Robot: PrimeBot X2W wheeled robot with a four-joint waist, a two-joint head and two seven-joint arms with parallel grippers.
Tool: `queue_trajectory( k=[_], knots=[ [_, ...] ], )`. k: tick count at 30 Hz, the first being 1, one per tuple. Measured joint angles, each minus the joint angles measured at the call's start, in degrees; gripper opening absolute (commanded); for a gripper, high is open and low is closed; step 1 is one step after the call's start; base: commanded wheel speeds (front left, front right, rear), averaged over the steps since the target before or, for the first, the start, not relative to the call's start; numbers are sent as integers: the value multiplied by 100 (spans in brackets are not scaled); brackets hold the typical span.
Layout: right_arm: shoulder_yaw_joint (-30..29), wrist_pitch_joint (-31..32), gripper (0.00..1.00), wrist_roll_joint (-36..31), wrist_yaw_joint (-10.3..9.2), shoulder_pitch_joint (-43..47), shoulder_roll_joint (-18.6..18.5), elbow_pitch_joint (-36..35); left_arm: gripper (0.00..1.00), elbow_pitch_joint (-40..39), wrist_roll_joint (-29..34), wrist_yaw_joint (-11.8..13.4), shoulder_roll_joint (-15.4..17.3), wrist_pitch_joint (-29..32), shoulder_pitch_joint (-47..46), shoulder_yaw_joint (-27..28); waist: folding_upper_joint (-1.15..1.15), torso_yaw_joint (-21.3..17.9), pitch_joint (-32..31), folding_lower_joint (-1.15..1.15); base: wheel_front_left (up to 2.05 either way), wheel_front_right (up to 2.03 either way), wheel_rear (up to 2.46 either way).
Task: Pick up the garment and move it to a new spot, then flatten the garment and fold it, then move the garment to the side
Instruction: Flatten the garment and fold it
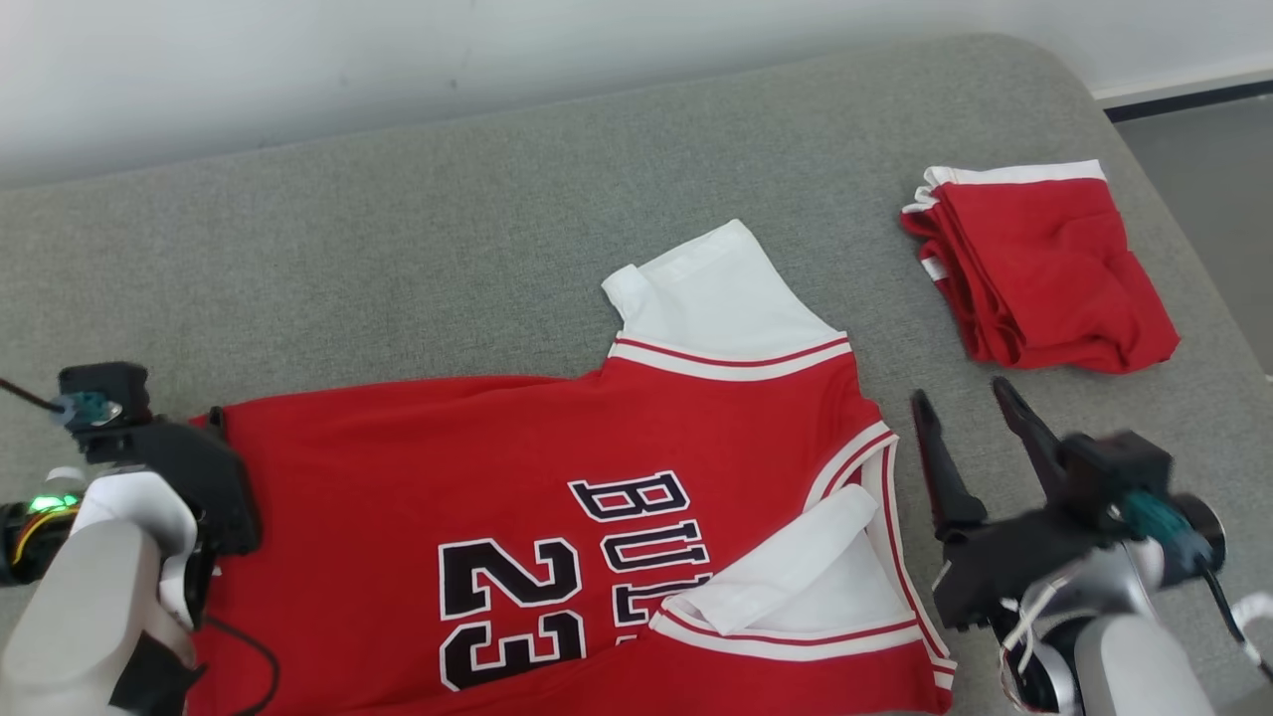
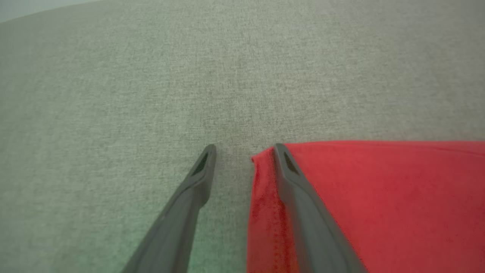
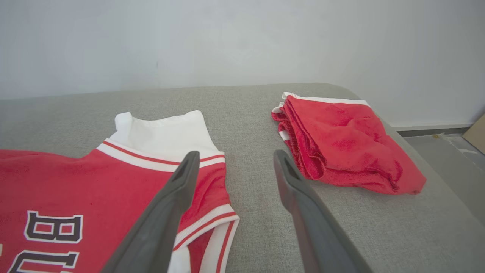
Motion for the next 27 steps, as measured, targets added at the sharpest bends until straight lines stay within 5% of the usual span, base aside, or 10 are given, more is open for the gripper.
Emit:
queue_trajectory(
  k=[2,8,15,21,27],
  knots=[
    [165,257,100,-33,0,-155,-135,47,0,-68,2,16,-22,73,-8,-37,0,11,44,-1,0,0,0],
    [546,1435,100,149,0,-1383,-684,424,0,-454,23,141,-208,157,-86,-167,0,195,237,0,0,0,0],
    [647,2664,100,297,0,-3021,-1159,1900,0,-801,160,272,-634,-94,-299,-457,0,625,478,1,0,0,0],
    [1046,2725,100,339,0,-3904,-1891,2853,0,-909,232,315,-1116,-420,-558,-701,0,1127,711,1,0,0,0],
    [1363,2535,100,515,0,-4286,-2198,3401,0,-803,272,371,-1285,-724,-698,-810,1,1611,976,1,0,0,0]
  ],
)
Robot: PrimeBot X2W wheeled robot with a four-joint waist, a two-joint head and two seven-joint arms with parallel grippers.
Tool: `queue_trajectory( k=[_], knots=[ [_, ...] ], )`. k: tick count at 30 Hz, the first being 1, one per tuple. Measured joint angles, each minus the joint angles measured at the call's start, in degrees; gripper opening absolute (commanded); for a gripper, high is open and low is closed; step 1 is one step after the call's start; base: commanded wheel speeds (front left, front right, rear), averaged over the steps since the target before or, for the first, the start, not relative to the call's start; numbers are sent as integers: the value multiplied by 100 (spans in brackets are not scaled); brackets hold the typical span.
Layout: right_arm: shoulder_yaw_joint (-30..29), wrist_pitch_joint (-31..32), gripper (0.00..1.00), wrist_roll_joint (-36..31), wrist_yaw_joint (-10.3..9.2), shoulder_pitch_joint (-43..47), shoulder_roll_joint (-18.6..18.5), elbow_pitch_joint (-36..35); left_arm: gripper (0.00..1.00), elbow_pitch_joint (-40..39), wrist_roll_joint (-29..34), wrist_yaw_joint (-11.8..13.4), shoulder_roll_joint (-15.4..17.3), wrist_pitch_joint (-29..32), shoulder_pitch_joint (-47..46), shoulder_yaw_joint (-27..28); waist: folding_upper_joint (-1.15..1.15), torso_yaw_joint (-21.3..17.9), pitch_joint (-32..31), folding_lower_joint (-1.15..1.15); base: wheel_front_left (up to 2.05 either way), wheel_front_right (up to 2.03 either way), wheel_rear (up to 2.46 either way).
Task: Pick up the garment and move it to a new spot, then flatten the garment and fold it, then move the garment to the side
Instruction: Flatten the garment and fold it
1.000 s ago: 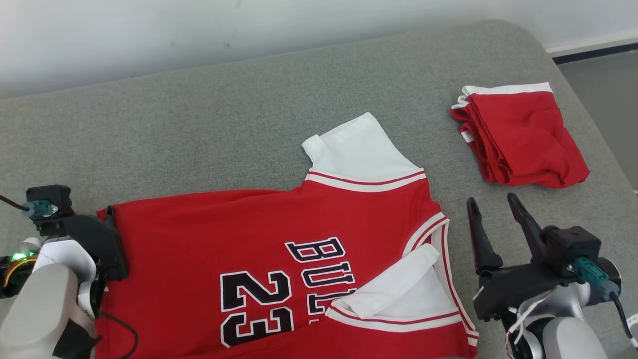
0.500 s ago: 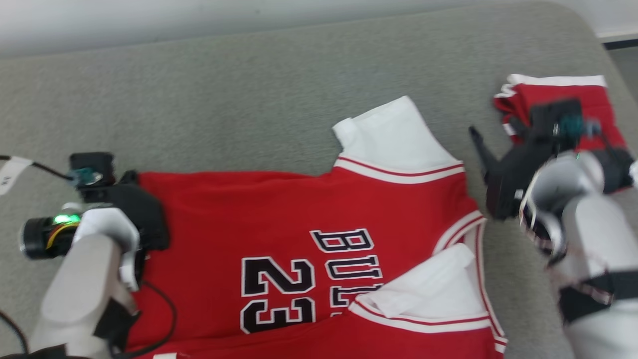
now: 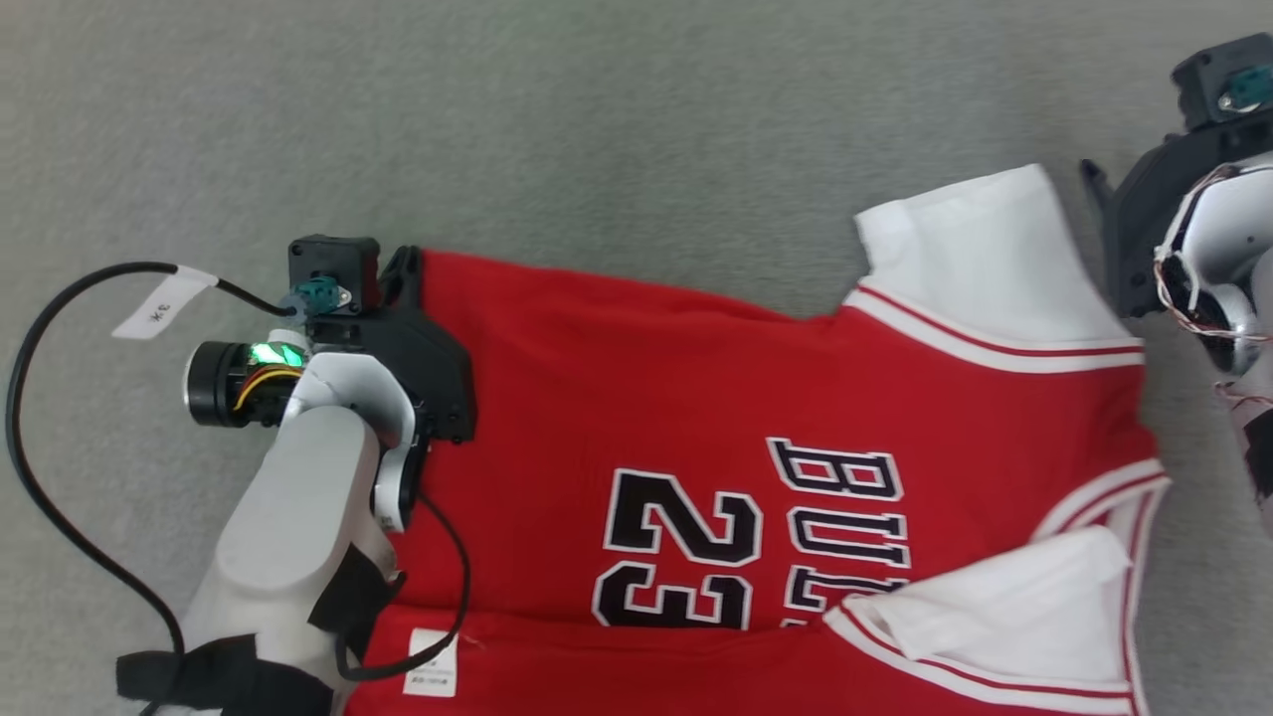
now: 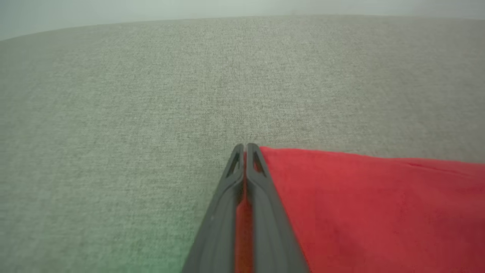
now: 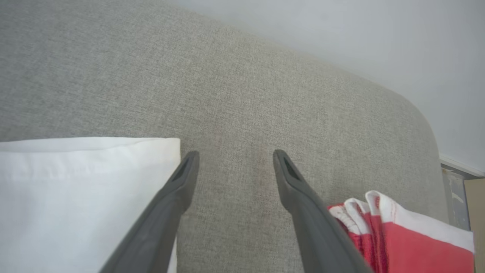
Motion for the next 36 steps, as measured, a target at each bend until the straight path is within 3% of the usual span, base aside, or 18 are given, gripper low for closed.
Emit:
queue_trajectory(
  k=[13,21,31,36],
  knots=[
    [543,-203,100,320,-25,-352,-210,396,0,383,-80,-187,-138,-474,-391,-101,-2,460,456,-1,0,0,0],
    [254,-668,100,365,-18,-246,-182,274,0,710,-152,-266,-152,-576,-521,-134,-1,441,373,0,0,0,0],
    [-43,-215,100,489,-16,526,-308,-736,0,948,-223,-309,-18,-579,-527,-141,-1,266,215,-1,0,0,0],
    [-120,167,100,465,-16,620,-247,-911,0,939,-243,-304,-34,-617,-569,-196,-1,296,296,-1,0,0,0]
  ],
)
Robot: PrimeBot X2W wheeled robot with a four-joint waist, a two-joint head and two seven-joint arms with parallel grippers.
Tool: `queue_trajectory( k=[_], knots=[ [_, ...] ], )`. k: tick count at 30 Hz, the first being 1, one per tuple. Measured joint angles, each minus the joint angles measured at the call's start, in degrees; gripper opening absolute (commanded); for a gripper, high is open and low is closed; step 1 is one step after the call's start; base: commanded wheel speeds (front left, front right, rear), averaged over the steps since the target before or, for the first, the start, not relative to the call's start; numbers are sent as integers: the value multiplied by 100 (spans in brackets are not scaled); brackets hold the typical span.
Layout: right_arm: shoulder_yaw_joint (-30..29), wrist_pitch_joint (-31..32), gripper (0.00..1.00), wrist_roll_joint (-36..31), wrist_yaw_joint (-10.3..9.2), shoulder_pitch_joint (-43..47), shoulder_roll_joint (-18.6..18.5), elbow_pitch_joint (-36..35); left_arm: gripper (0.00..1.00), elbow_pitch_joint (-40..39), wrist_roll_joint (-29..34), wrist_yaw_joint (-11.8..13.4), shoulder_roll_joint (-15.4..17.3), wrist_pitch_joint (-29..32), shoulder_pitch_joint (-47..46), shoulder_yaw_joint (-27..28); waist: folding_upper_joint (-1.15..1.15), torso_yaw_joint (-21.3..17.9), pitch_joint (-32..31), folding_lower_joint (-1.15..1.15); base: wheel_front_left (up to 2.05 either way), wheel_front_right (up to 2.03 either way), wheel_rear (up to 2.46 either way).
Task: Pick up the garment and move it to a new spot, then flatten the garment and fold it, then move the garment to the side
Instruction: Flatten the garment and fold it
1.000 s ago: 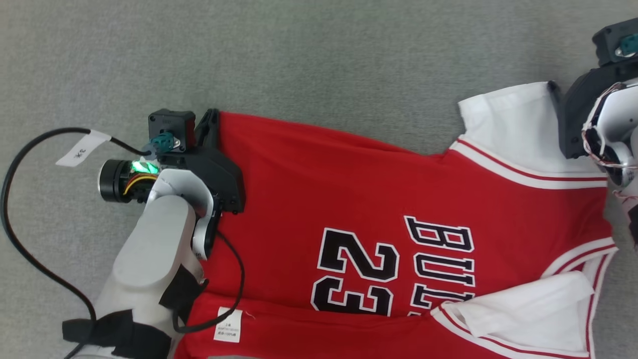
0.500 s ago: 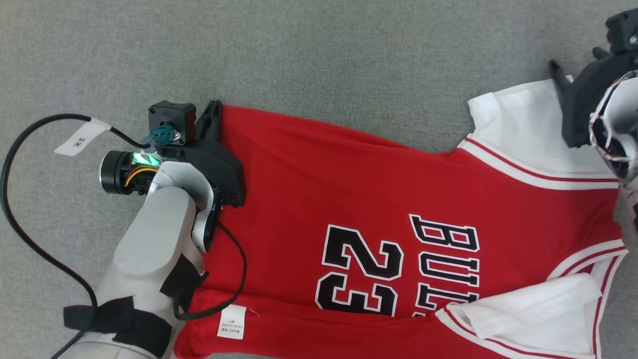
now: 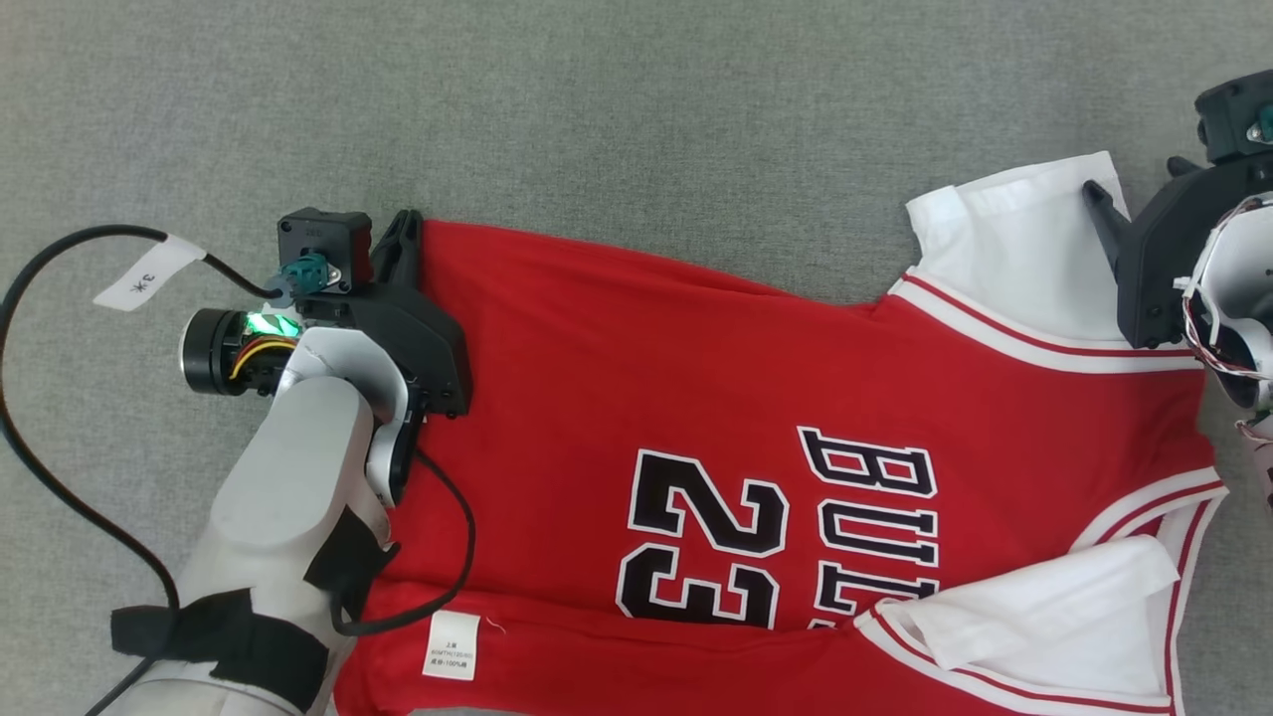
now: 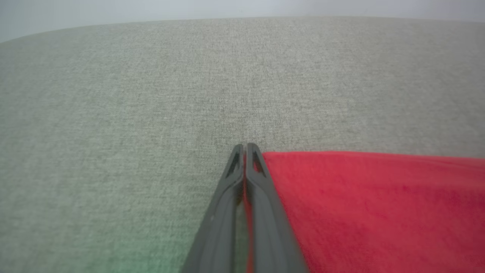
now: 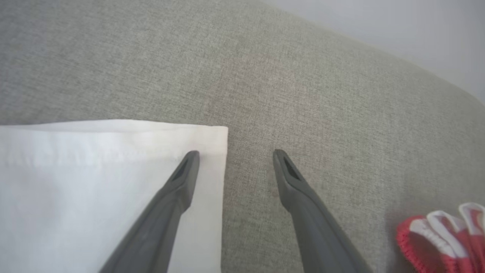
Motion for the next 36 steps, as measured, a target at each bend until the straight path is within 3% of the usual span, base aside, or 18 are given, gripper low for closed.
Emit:
queue_trajectory(
  k=[6,8,9,10,11,12,13,19,28,36],
  knots=[
    [-23,270,100,42,0,-13,18,22,0,11,-10,0,-57,-52,-52,-56,0,94,63,0,0,0,0],
    [-53,390,75,69,0,-15,29,64,0,30,-20,0,-81,-75,-74,-71,0,126,76,0,0,0,0],
    [-71,428,68,113,0,-14,38,80,0,38,-31,0,-92,-101,-76,-76,-1,139,79,-1,0,0,0],
    [-75,475,45,151,0,-12,51,90,0,47,-40,0,-100,-119,-79,-80,-1,150,79,0,0,0,0],
    [-75,495,33,181,0,-9,54,97,0,56,-53,-2,-107,-147,-80,-85,0,157,77,0,0,0,0],
    [-83,500,5,194,1,-7,55,97,0,69,-59,-3,-113,-174,-80,-88,0,163,70,0,0,0,0],
    [-94,488,0,199,1,-1,60,102,0,81,-59,-3,-121,-198,-81,-94,0,168,62,0,0,0,0],
    [-250,175,0,130,19,88,96,196,0,192,-94,-9,-143,-321,-80,-147,1,195,6,0,0,0,0],
    [-694,-1015,0,-137,18,276,254,314,0,232,-166,-59,-110,-936,51,-172,1,249,-282,1,0,0,0],
    [-779,-1807,0,146,18,928,328,-52,0,-350,-100,-165,112,-1250,627,-160,1,258,-742,1,0,0,0]
  ],
)
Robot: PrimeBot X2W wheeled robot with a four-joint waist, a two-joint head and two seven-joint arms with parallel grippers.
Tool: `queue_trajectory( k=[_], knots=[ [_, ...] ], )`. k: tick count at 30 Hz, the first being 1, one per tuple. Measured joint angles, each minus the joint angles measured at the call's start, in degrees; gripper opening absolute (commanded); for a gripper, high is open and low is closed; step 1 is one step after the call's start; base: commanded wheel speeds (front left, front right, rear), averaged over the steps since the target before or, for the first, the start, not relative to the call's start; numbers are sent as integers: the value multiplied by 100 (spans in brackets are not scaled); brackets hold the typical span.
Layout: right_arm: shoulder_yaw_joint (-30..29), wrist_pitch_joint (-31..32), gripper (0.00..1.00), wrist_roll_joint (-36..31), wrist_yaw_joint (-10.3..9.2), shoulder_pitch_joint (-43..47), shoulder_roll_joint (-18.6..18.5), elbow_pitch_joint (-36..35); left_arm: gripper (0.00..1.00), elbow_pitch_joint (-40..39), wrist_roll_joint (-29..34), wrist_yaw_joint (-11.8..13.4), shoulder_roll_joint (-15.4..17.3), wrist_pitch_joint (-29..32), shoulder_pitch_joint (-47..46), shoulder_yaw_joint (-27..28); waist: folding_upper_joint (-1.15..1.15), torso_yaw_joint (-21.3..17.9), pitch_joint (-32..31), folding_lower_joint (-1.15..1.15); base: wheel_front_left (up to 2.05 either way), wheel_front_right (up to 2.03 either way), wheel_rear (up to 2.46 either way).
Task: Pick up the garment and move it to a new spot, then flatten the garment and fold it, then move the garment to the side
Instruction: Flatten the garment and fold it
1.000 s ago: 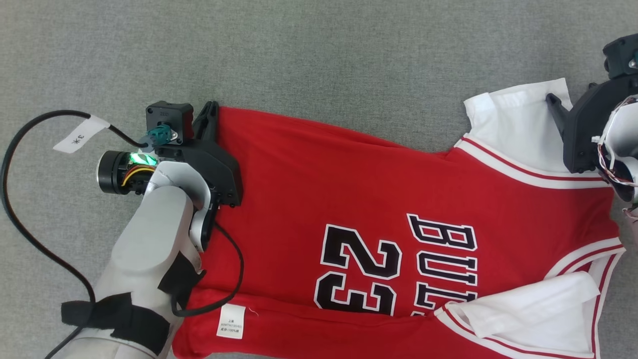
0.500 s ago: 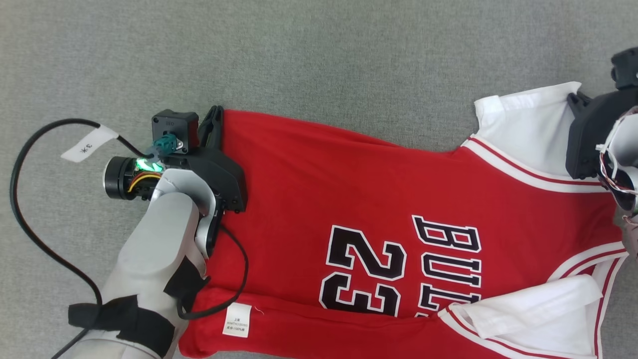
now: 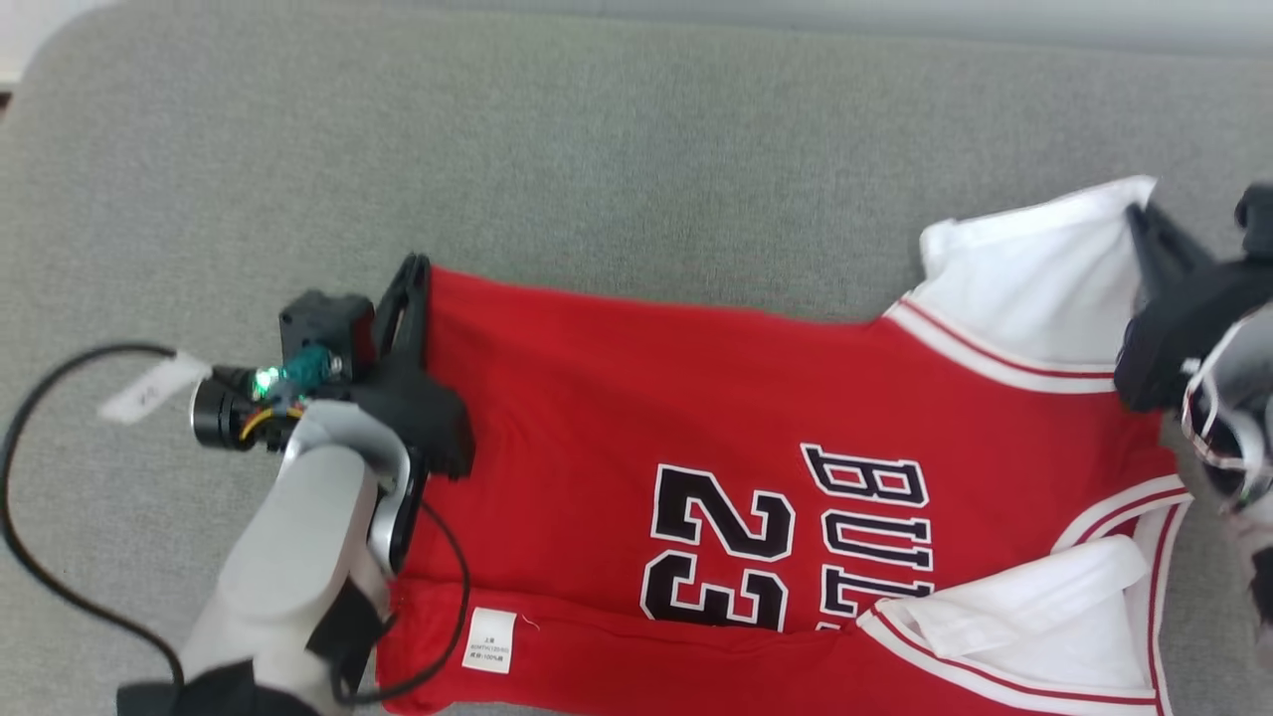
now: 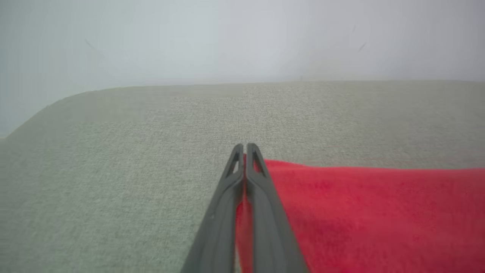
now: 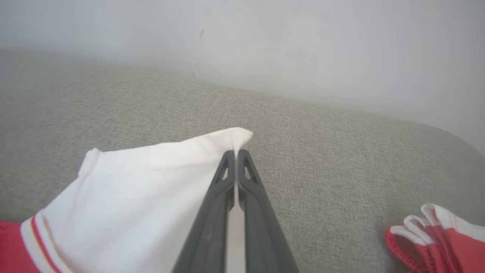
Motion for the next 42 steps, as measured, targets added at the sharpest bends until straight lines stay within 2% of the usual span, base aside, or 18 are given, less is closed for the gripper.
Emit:
queue_trajectory(
  k=[6,15,20,23,30,32,33,37,40,41,42],
  knots=[
    [137,136,0,542,0,982,-166,-860,0,-954,274,-35,279,-20,873,-43,0,-33,-336,-1,0,0,0],
    [-113,528,0,757,-1,2269,-353,-2505,0,-2360,560,85,617,-20,2236,81,-1,-224,-664,-2,0,0,0],
    [37,1127,0,1132,0,2956,-517,-3160,0,-2458,557,118,665,-20,2658,130,-2,-297,-739,-2,0,0,0],
    [52,1528,0,1263,-1,3290,-697,-3309,0,-2430,553,130,664,-20,2758,137,-1,-323,-766,-1,0,0,0],
    [21,2397,0,1596,-1,3889,-835,-3751,0,-2261,515,158,650,-20,2827,221,-1,-354,-830,-1,0,0,0],
    [-35,2576,0,1628,-1,4013,-845,-3874,11,-2224,515,158,649,-20,2828,236,-1,-370,-843,-1,0,0,0],
    [-48,2661,0,1661,-1,4056,-846,-3934,13,-2208,515,159,649,-20,2830,250,-1,-380,-848,-1,0,0,0],
    [-185,2884,0,1719,-1,4220,-844,-4166,0,-2156,503,160,628,-20,2880,300,-2,-413,-866,-1,0,0,0],
    [-214,3126,0,1793,-1,4384,-822,-4283,0,-2117,487,163,590,-20,2948,335,-1,-430,-873,-1,0,0,0],
    [-225,3187,0,1825,-1,4437,-804,-4326,5,-2120,485,165,579,-20,2955,352,-2,-434,-872,-1,0,0,0],
    [-233,3257,0,1845,-1,4482,-798,-4365,14,-2120,478,166,563,-20,2967,366,-1,-438,-872,-1,0,0,0]
  ],
)
